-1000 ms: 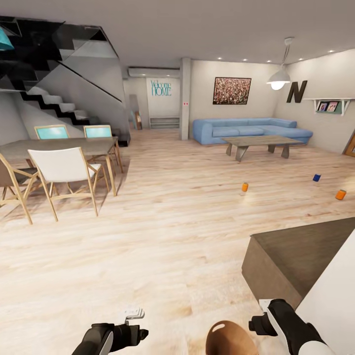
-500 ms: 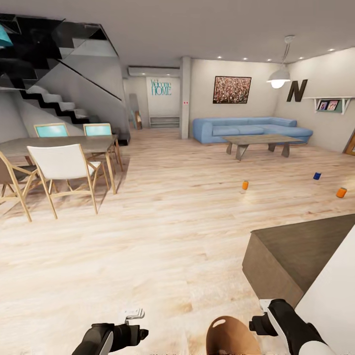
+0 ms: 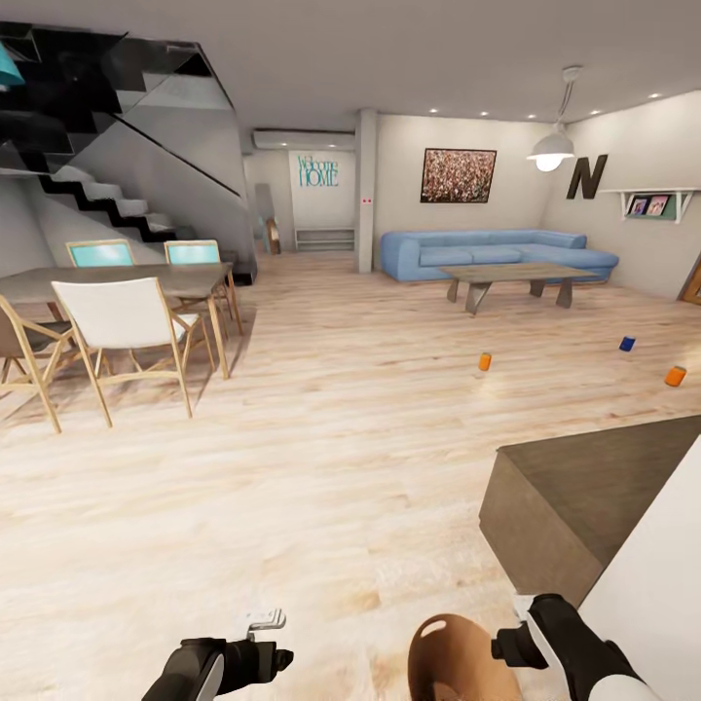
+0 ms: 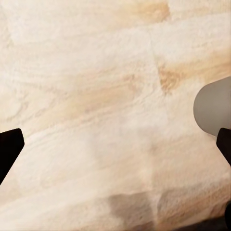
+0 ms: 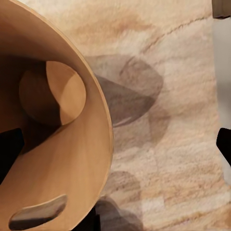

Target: Put the three can of soda from the living room inside the tash can in the kitchen.

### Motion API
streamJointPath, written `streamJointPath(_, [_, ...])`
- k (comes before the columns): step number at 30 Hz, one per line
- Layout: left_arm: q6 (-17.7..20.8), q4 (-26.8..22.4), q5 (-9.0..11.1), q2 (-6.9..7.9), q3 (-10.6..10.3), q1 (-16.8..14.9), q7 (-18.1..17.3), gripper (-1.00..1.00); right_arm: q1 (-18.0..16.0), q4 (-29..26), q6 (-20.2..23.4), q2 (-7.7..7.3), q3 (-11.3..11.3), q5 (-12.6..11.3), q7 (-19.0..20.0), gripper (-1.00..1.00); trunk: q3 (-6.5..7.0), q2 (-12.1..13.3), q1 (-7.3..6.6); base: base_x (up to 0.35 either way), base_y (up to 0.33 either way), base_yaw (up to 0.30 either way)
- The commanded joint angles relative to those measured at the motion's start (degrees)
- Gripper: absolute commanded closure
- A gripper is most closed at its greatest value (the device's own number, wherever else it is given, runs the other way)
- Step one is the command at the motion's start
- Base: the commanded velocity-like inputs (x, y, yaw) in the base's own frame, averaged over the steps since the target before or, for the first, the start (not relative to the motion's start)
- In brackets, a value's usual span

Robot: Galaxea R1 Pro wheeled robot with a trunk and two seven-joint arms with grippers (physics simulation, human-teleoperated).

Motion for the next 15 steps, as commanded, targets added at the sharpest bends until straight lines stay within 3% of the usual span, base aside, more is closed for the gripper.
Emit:
streamJointPath(1, [0.0, 0.0, 0.0, 0.00, 0.0, 0.0, 0.0, -1.00, 0.0, 0.1, 0.0, 0.03, 0.0, 0.0, 0.0, -1.00, -0.18, -0.4, 0.23, 0.000, 0.000, 0.000])
streamJointPath(15, [0.0, 0.0, 0.0, 0.00, -0.1, 0.0, 0.0, -1.00, -0.1, 1.7, -2.7, 0.09, 0.0, 0.0, -0.4, -1.00, -2.70, -6.0, 3.30, 0.000, 0.000, 0.000])
